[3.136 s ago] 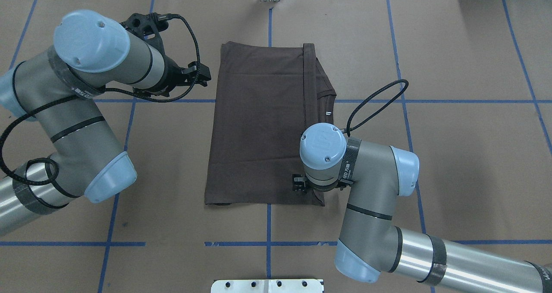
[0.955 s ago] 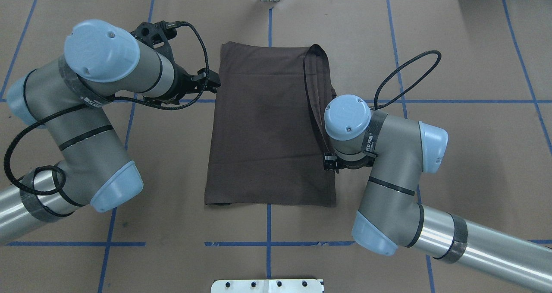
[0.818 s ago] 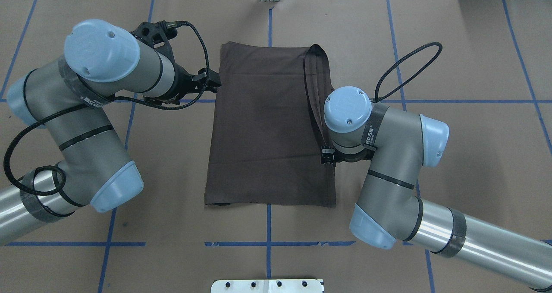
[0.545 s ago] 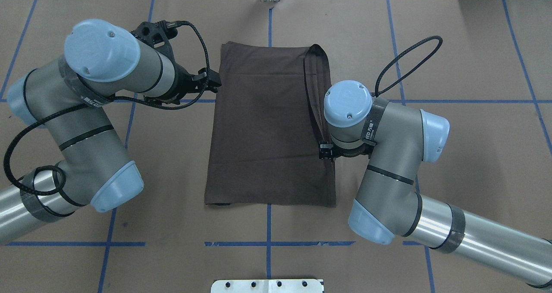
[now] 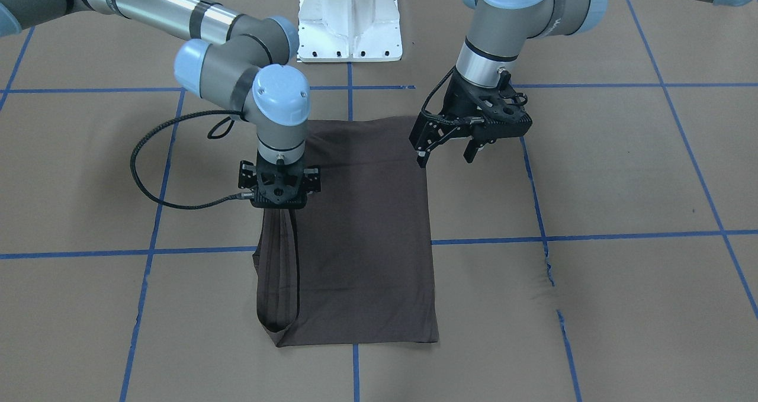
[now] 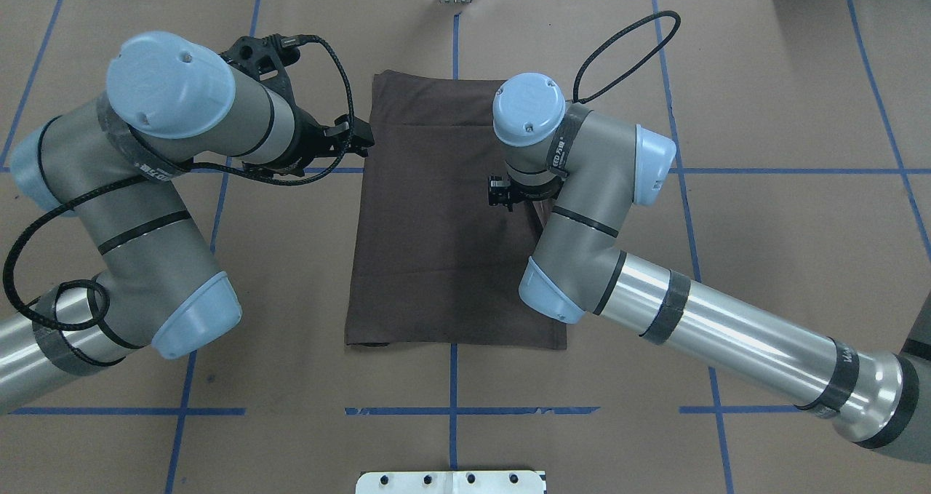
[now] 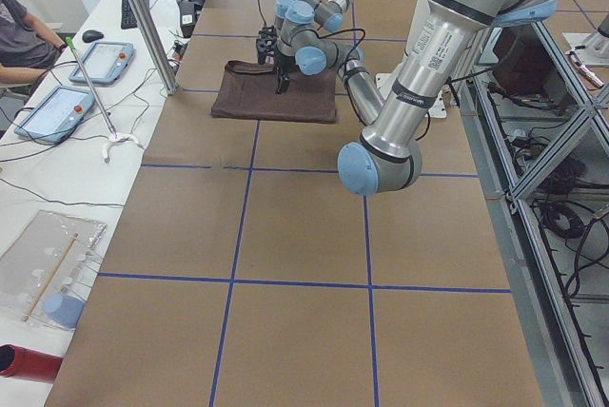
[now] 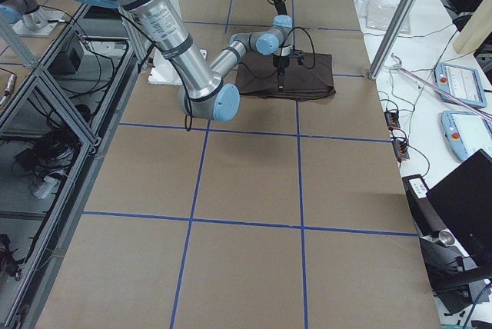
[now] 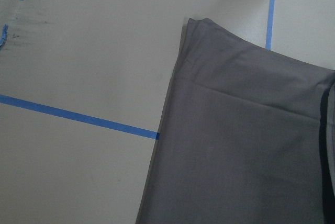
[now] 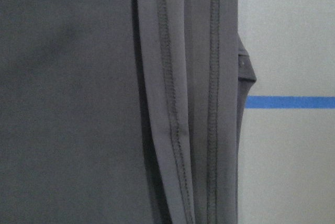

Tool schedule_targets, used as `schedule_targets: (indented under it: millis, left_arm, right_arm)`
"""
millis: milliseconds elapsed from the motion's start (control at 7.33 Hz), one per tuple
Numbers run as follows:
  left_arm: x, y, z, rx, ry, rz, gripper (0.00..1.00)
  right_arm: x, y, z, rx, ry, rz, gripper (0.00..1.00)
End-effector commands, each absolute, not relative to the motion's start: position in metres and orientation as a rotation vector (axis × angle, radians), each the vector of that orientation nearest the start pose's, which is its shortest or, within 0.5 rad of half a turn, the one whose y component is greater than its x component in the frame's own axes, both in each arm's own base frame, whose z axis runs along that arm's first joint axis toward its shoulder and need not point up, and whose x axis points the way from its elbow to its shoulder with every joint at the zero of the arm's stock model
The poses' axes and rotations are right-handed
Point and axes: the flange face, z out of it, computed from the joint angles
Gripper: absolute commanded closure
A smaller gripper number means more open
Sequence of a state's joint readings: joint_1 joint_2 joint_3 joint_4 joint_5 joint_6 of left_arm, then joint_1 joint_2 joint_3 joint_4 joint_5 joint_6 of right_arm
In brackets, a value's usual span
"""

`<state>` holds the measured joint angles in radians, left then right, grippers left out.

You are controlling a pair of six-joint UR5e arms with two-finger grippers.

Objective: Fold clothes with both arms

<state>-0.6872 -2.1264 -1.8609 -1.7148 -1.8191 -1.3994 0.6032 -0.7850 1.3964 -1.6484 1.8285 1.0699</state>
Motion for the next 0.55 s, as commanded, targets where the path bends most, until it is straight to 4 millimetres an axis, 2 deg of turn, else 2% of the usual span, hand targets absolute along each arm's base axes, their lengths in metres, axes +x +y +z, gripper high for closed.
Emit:
schedule_targets:
  millis: [0, 273, 409]
  left_arm:
    - [0.41, -0.477, 0.2, 0.204, 0.996, -0.349, 0.0]
    - [0.41, -0.477, 0.2, 0.204, 0.996, -0.349, 0.0]
    - [0.41, -0.477, 0.2, 0.204, 0.997, -0.349, 0.0]
  right_arm:
    - [-0.566, -0.523, 0.284, 0.055, -0.56, 0.011, 0.0]
    - [-0.562, -0.522, 0.301, 0.037, -0.543, -0.006, 0.0]
    - [-0.554, -0.527, 0.308, 0.012, -0.551, 0.003, 0.0]
